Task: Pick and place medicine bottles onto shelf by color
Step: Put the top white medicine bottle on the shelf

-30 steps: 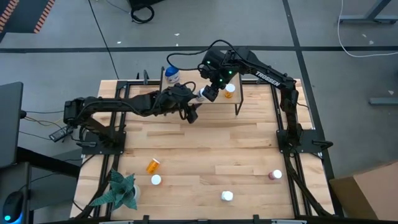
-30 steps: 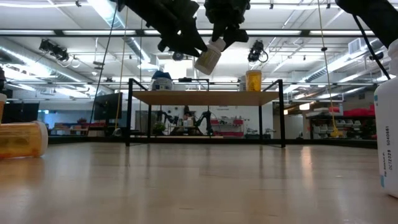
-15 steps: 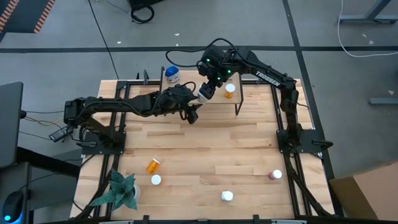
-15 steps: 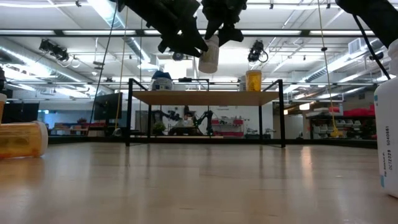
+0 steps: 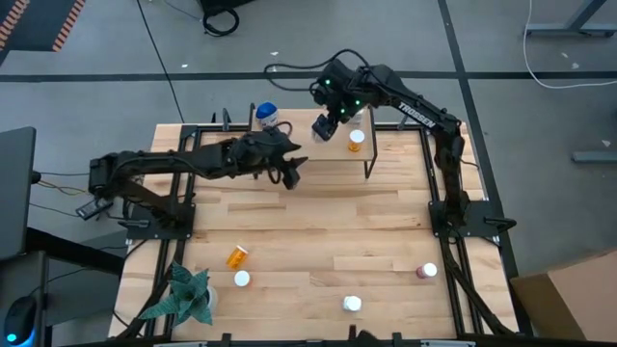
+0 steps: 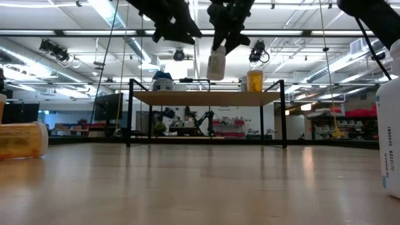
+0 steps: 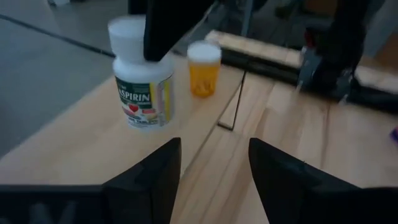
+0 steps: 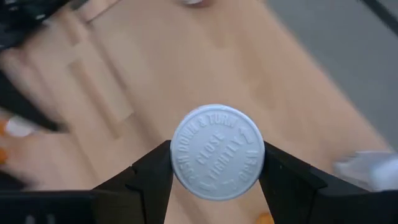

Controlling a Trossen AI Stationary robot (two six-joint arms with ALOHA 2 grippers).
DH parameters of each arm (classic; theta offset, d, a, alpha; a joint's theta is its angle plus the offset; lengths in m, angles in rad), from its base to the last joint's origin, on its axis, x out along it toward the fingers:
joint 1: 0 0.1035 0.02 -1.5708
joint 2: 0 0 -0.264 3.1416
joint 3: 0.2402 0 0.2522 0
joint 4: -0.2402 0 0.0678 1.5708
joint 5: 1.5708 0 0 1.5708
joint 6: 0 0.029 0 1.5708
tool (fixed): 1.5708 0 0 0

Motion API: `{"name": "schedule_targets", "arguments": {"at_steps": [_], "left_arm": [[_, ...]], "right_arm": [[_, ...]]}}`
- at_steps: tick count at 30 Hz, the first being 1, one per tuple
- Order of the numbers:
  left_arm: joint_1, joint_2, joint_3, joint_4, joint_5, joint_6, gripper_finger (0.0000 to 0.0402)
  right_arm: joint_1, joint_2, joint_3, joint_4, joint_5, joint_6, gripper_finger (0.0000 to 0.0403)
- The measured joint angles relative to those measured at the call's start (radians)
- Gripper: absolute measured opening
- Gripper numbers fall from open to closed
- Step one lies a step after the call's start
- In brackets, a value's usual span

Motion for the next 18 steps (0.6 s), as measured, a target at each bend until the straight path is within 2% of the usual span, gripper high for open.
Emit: {"name": "schedule_targets", "arguments": {"at_steps": [10, 18], "left_arm": [[-0.028, -0.168, 0.001, -0.009, -0.002, -0.134, 0.0186], [-0.108, -0.191, 0.0, -0.008, -0.002, -0.232, 0.0189]], "right_arm": [[-0.125, 0.0, -0.02, 0.031, 0.039, -0.051, 0.0216], [-0.15, 0.0, -0.119, 0.131, 0.029, -0.066, 0.0216]]}}
